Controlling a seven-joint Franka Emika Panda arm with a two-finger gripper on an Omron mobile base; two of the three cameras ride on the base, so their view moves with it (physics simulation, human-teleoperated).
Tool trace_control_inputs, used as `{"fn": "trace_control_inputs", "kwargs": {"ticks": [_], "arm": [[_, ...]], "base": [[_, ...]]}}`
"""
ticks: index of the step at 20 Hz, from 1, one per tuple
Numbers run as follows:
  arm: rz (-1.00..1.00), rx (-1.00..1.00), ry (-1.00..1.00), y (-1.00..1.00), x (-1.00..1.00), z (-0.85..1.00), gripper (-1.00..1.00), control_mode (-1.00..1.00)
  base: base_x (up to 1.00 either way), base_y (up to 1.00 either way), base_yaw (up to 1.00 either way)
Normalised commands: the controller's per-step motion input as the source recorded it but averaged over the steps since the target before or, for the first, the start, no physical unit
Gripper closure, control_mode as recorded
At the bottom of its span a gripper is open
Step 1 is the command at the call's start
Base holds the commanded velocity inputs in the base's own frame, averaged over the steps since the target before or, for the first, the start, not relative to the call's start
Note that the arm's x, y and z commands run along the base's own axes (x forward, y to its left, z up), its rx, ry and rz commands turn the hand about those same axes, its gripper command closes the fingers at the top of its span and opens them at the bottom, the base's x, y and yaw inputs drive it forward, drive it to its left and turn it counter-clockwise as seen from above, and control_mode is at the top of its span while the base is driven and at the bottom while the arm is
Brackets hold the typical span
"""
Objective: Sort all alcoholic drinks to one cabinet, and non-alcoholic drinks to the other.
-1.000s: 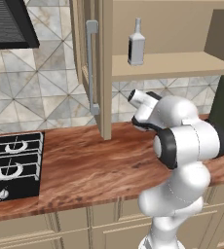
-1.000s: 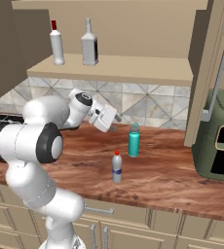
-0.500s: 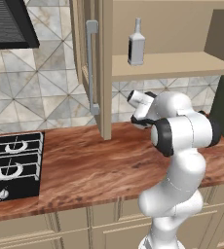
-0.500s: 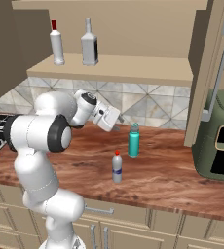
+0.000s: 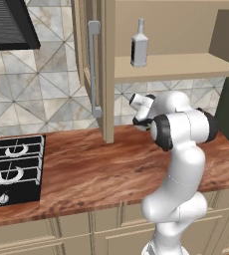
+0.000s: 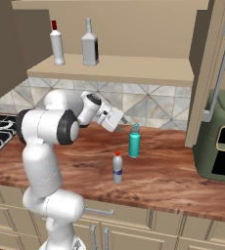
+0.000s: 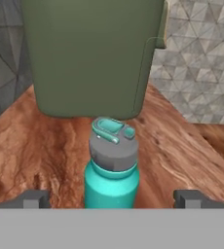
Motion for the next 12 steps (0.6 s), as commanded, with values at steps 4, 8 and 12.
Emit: {"fn": "trace_control_inputs", "kwargs": {"ticks": [4, 8, 12], "arm": [[-0.01, 0.00, 0.01, -0.11, 0.24, -0.16, -1.00, -1.00], [-0.01, 0.00, 0.02, -0.15, 0.07, -0.11, -1.00, -1.00], [-0.03, -0.01, 0.03, -0.19, 0.00, -0.07, -1.00, -1.00]], "base": [[0.00, 0.00, 0.00], [0.00, 0.00, 0.00], [0.00, 0.00, 0.00]]}}
